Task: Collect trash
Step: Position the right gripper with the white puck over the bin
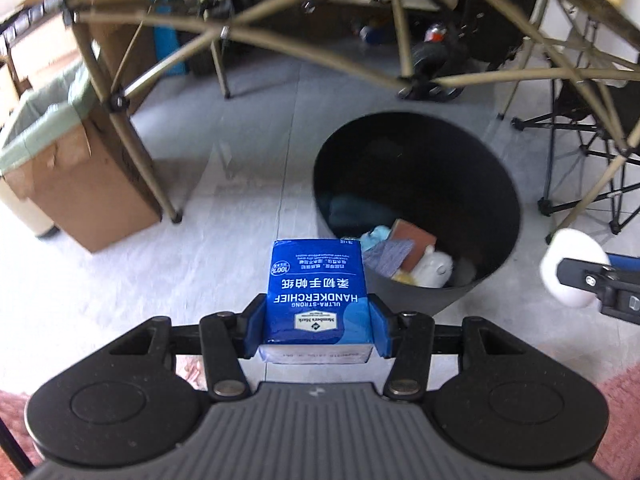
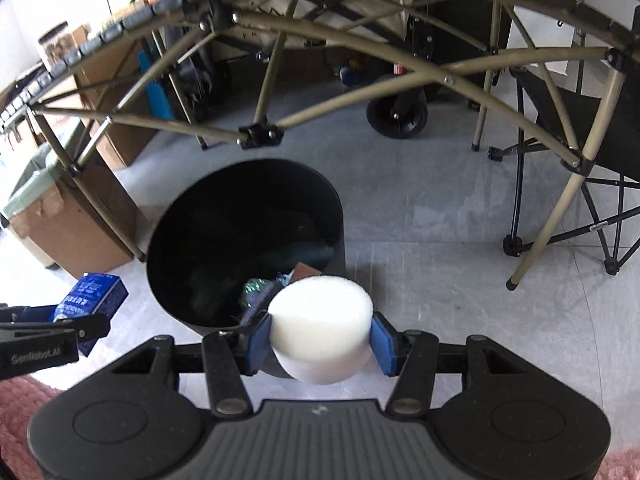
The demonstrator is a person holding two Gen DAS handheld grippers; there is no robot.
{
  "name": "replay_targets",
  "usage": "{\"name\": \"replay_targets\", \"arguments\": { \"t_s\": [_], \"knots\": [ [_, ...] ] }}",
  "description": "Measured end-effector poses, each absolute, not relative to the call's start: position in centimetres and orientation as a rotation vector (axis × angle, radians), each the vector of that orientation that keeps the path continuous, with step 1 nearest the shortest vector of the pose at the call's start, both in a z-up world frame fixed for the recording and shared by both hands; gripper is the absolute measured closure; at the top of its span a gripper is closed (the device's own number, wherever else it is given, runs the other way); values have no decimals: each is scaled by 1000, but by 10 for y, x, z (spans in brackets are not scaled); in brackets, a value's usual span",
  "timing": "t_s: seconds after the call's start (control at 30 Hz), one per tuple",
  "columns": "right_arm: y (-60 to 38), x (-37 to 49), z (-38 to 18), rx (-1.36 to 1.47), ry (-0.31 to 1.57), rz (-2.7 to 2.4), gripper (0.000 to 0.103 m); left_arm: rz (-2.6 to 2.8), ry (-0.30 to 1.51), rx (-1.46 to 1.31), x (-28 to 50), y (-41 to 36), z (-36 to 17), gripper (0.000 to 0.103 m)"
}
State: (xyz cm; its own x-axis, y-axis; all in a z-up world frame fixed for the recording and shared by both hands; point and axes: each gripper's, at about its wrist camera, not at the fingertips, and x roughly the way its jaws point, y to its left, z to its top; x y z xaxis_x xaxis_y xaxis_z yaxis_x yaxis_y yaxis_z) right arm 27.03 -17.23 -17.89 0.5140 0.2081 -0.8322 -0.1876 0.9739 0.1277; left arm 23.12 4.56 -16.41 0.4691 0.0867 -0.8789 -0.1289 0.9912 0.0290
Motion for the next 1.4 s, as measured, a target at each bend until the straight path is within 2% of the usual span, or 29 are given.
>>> {"name": "replay_targets", "arguments": {
  "t_s": [0.27, 0.57, 1.4],
  "knots": [
    [-170, 284, -199, -17, 1069, 193, 51, 143, 1151, -77, 250, 62, -187, 51],
    [-175, 300, -195, 16, 1077, 177, 51, 178, 1174, -90, 259, 76, -194, 51],
    [-83, 361, -201, -7, 1133, 269, 51, 179, 1226, -158, 268, 103, -205, 51]
  ]
}}
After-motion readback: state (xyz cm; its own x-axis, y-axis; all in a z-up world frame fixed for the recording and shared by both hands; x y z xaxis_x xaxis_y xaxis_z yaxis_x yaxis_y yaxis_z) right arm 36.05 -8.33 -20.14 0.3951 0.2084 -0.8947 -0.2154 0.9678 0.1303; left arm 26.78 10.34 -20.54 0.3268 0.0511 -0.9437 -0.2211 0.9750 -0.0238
